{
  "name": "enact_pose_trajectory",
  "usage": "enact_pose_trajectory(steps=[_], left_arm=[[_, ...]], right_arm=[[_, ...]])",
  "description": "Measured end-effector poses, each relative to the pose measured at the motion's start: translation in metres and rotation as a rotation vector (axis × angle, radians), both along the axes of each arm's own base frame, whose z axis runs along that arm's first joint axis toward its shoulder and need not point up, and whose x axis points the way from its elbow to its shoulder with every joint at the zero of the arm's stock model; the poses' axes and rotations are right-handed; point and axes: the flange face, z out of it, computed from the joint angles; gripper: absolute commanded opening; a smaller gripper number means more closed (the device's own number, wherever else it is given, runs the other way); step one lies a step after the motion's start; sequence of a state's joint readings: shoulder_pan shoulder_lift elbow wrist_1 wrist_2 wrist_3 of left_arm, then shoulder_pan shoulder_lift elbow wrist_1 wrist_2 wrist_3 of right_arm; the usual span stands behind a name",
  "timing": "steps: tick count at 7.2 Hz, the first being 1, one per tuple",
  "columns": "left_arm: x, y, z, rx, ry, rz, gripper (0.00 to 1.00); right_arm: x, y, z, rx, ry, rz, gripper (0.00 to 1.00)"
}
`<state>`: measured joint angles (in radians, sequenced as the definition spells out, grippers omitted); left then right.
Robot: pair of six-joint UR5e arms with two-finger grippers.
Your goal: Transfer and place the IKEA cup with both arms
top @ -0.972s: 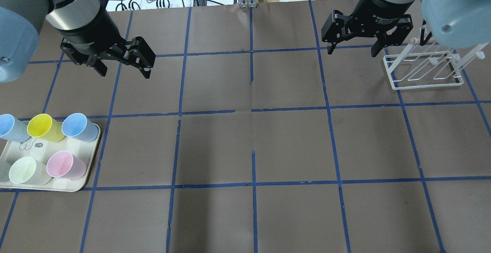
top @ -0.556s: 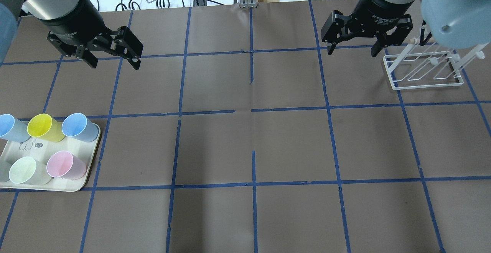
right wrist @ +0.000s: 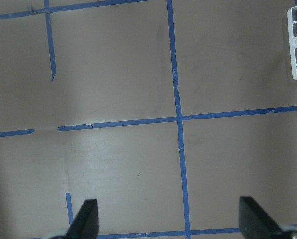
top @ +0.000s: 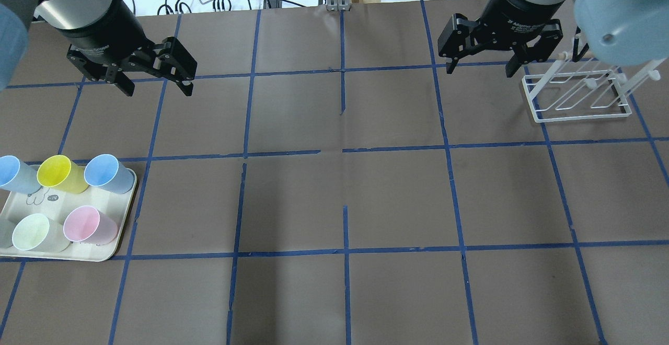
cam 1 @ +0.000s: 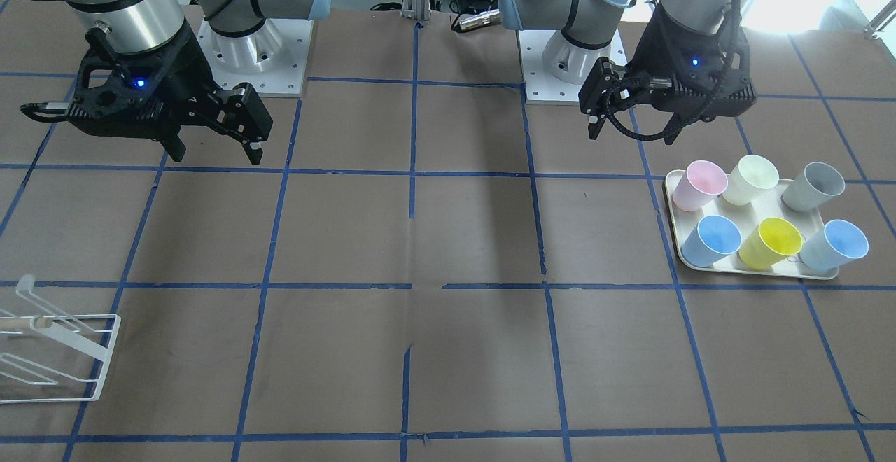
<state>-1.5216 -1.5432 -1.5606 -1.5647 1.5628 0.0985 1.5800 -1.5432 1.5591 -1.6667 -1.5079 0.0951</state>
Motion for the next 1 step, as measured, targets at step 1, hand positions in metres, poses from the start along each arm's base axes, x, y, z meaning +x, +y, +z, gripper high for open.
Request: enact_pose_trajectory(steps=[1], left_arm=[[-0.0001,0.0000,0.0002,0.000,0.001,0.006,1.00]], right_arm=[[0.0000,0.0000,0.0001,0.000,0.000,0.000,1.00]])
